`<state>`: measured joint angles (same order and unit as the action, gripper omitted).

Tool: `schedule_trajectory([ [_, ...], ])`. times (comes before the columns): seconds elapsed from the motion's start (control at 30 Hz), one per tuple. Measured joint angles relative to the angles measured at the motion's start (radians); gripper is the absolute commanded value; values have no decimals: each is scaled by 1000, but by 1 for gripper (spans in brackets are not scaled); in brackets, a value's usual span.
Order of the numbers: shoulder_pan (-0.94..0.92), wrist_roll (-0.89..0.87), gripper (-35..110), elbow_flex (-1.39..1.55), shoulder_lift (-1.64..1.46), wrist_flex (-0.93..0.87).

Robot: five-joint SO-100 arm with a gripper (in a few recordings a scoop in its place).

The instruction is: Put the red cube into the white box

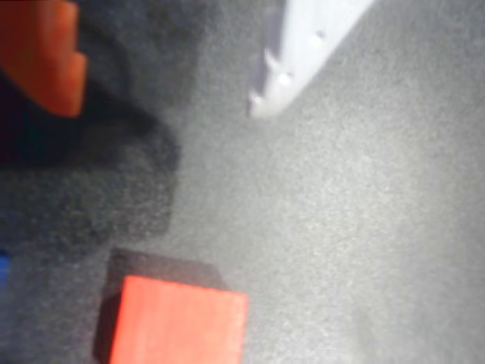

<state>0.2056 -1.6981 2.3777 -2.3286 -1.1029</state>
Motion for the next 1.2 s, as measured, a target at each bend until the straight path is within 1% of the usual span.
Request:
schedule_trajectory([
  [0.2,0,-32,23,9,14,40],
  [0.47,34,-55,23,48,71,175],
  [0.83,43,-54,23,48,365,471],
  [1.07,41,-31,23,32,499,584],
  [1.13,41,-31,22,14,529,598],
  [1.2,41,-31,16,2,549,611],
])
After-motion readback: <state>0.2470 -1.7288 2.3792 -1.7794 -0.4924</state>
